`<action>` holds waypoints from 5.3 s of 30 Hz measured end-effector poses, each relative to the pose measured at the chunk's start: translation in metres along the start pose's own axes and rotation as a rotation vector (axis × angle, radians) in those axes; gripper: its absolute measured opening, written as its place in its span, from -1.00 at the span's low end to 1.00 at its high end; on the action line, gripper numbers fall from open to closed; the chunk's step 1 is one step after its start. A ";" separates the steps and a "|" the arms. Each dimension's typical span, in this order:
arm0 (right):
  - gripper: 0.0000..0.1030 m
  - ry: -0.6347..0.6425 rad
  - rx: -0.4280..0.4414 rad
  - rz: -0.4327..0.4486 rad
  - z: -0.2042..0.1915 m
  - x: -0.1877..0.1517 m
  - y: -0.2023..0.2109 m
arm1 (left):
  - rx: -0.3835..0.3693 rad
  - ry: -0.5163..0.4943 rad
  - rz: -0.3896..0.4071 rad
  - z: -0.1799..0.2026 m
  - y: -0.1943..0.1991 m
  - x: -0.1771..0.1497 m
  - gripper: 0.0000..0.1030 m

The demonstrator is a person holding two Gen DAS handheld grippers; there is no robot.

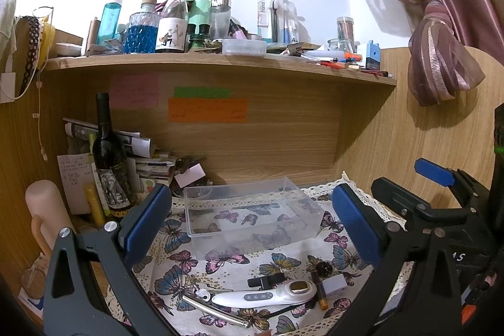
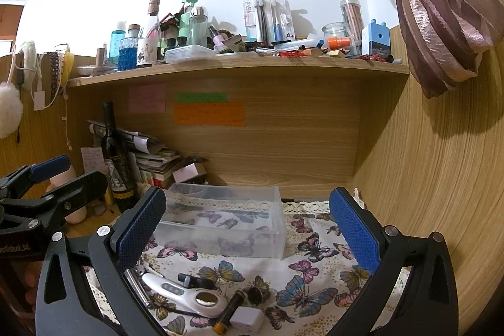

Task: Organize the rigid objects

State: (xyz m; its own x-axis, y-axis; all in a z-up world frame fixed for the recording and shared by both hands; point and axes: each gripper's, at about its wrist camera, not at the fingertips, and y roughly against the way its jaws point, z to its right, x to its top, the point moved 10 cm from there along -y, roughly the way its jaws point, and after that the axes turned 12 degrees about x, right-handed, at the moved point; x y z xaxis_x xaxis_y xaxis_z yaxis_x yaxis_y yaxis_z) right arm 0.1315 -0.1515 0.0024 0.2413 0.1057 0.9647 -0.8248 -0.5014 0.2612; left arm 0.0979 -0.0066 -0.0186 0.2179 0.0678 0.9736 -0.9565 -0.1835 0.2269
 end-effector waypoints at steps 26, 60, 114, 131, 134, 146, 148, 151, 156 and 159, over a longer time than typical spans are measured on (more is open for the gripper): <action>1.00 0.005 -0.003 0.005 -0.002 0.004 0.002 | 0.003 -0.004 0.006 0.001 0.003 0.002 1.00; 0.99 -0.078 -0.011 -0.237 0.029 -0.080 -0.032 | 0.094 0.049 -0.304 -0.053 -0.057 -0.092 0.66; -0.09 -0.186 0.046 -0.418 0.045 -0.147 -0.060 | 0.189 0.022 -0.522 -0.069 -0.073 -0.194 -0.71; -0.09 -0.107 0.085 -0.298 0.028 -0.090 -0.074 | 0.108 0.041 -0.341 -0.053 -0.063 -0.108 -0.71; -0.09 -0.096 0.094 -0.276 0.025 -0.077 -0.079 | 0.095 0.044 -0.312 -0.048 -0.068 -0.092 -0.71; -0.09 -0.029 0.112 -0.194 0.021 -0.026 -0.106 | 0.078 0.027 -0.163 -0.040 -0.098 -0.013 -0.71; -0.09 -0.022 0.113 -0.183 0.021 -0.017 -0.111 | 0.074 0.022 -0.153 -0.039 -0.106 -0.003 -0.71; -0.09 -0.018 0.112 -0.171 0.022 -0.006 -0.119 | 0.071 0.018 -0.142 -0.038 -0.120 0.010 -0.71; -0.09 0.005 0.095 -0.182 0.025 0.000 -0.138 | 0.074 0.010 -0.153 -0.036 -0.150 0.017 -0.71; -0.09 0.011 0.089 -0.205 0.028 -0.003 -0.152 | 0.075 0.002 -0.185 -0.036 -0.169 0.011 -0.71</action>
State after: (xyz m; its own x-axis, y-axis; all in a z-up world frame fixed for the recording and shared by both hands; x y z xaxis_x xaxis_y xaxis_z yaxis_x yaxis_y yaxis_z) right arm 0.2703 -0.0999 -0.0415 0.3936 0.2224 0.8920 -0.7102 -0.5426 0.4486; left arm 0.2552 0.0605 -0.0476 0.3883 0.1090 0.9151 -0.8829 -0.2406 0.4033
